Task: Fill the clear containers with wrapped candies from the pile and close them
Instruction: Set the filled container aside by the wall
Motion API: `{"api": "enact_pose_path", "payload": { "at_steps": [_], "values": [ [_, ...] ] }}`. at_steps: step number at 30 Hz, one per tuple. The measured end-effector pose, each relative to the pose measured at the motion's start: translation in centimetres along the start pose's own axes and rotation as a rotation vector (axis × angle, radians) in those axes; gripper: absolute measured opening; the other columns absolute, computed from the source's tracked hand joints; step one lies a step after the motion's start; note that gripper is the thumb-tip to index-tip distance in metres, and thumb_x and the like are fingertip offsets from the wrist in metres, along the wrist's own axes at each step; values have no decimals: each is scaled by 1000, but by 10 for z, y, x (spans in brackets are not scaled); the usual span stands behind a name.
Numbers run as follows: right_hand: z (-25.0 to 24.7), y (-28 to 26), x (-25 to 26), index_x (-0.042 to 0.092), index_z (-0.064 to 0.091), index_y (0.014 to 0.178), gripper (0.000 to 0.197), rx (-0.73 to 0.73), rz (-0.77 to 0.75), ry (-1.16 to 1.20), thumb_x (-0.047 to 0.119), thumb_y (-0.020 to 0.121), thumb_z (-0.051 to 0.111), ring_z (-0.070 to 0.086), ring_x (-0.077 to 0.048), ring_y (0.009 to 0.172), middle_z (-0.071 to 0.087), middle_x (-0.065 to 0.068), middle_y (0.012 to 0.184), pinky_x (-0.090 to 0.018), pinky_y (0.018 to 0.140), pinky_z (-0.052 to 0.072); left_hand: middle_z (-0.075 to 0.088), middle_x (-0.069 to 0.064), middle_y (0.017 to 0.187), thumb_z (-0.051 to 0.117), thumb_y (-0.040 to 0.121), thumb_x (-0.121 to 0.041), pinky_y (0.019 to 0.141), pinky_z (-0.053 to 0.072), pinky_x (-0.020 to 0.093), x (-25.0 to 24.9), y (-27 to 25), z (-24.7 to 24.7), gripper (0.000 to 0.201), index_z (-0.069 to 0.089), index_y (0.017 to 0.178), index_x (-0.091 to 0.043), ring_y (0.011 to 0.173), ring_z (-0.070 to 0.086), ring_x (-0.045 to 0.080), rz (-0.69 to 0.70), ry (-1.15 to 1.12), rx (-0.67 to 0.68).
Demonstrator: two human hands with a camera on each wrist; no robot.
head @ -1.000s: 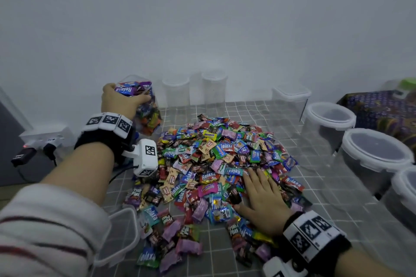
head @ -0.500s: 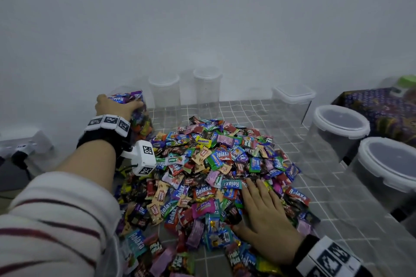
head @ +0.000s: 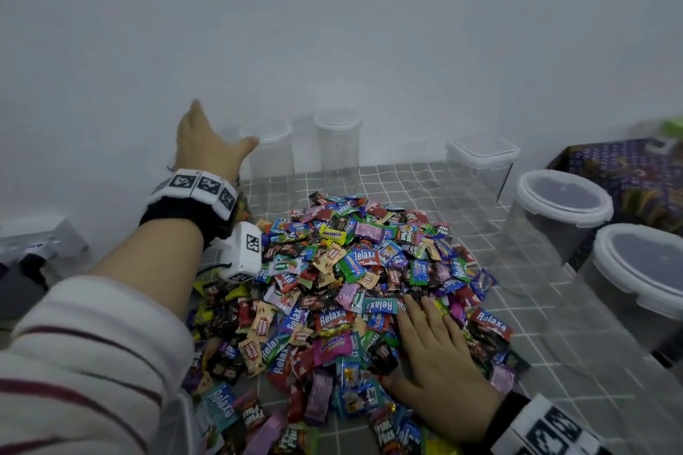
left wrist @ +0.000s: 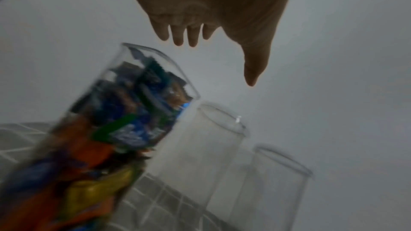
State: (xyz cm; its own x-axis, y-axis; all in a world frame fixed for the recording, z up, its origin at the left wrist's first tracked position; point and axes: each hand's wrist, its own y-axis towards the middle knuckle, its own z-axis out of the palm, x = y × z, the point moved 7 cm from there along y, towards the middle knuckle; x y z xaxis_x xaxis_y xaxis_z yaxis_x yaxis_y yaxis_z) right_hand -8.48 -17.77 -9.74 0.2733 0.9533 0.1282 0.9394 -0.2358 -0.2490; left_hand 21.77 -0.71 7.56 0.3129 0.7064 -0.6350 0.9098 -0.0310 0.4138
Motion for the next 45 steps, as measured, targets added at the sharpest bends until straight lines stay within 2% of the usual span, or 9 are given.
{"api": "enact_pose_path", "payload": {
  "at_steps": [3, 7, 11, 16, 24, 27, 31, 37, 45],
  "values": [
    [-2, -1, 6, 6, -14, 146, 109, -162, -116, 105, 77, 65, 2, -37, -13, 134, -26, -5, 151, -29, 101, -26, 21, 14, 155, 74, 76, -46, 112, 26, 40, -24, 6, 24, 104, 12, 150, -7, 141, 25, 27, -24, -53, 97],
    [15, 8, -9, 10, 43, 131, 82, -150, -23, 5, 69, 86, 7, -8, -22, 145, 55, -5, 134, -33, 105, 5, 24, 19, 152, 76, 73, -47, 113, 27, 43, -31, 18, 55, 108, 14, 149, -1, 140, 26, 32, -85, -3, 174],
    [13, 10, -6, 13, 45, 127, 81, -213, -75, 7, 72, 73, 31, -8, -22, 146, 60, -4, 128, -34, 105, 8, 29, 22, 148, 74, 74, -51, 110, 30, 45, -34, 29, 71, 105, 19, 145, 2, 136, 30, 36, -83, 137, 186],
    [17, 13, -9, 14, 45, 128, 79, -246, -78, -5, 72, 83, 16, -9, -22, 146, 37, -3, 148, -35, 107, 7, 36, 22, 141, 68, 77, -55, 103, 37, 51, -33, 34, 83, 91, 32, 137, 2, 128, 40, 40, -161, 243, 271],
    [20, 12, -9, 14, 45, 130, 80, -219, -49, -41, 72, 77, 29, -6, -23, 145, 56, -2, 132, -35, 106, 7, 32, 21, 144, 77, 72, -44, 100, 37, 46, -27, 20, 75, 97, 26, 142, 0, 128, 41, 39, -187, 158, 144],
    [15, 6, -10, 9, 38, 137, 89, -156, -11, 3, 74, 82, 13, 3, -20, 144, 45, -7, 143, -33, 107, 3, 30, 20, 146, 79, 70, -42, 104, 35, 45, -32, 13, 69, 105, 20, 146, -2, 130, 38, 38, -163, 96, 110],
    [2, -3, 1, 17, -16, 148, 111, -35, -111, 149, 79, 57, -1, -39, -10, 129, -35, 3, 147, -30, 105, -25, 27, 19, 148, 80, 69, -41, 108, 31, 41, -49, 2, 53, 107, 18, 148, -2, 134, 33, 35, -94, -14, 73],
    [-2, -6, 4, 18, -14, 149, 112, 29, -67, 84, 71, 51, -6, -36, -12, 128, -26, -1, 154, -36, 112, -15, 25, 14, 150, 78, 71, -44, 112, 27, 33, -84, -27, 4, 104, 21, 149, -4, 137, 31, 27, 33, -165, 74],
    [-4, -7, 1, 16, -12, 150, 87, 78, -32, 59, 60, 91, 35, -24, -21, 142, -24, -2, 155, -41, 116, -9, 39, 7, 146, 78, 50, -49, 111, 32, 33, -97, -114, -73, 112, 35, 143, -6, 131, 40, 18, 74, -384, 213]
  ]
}}
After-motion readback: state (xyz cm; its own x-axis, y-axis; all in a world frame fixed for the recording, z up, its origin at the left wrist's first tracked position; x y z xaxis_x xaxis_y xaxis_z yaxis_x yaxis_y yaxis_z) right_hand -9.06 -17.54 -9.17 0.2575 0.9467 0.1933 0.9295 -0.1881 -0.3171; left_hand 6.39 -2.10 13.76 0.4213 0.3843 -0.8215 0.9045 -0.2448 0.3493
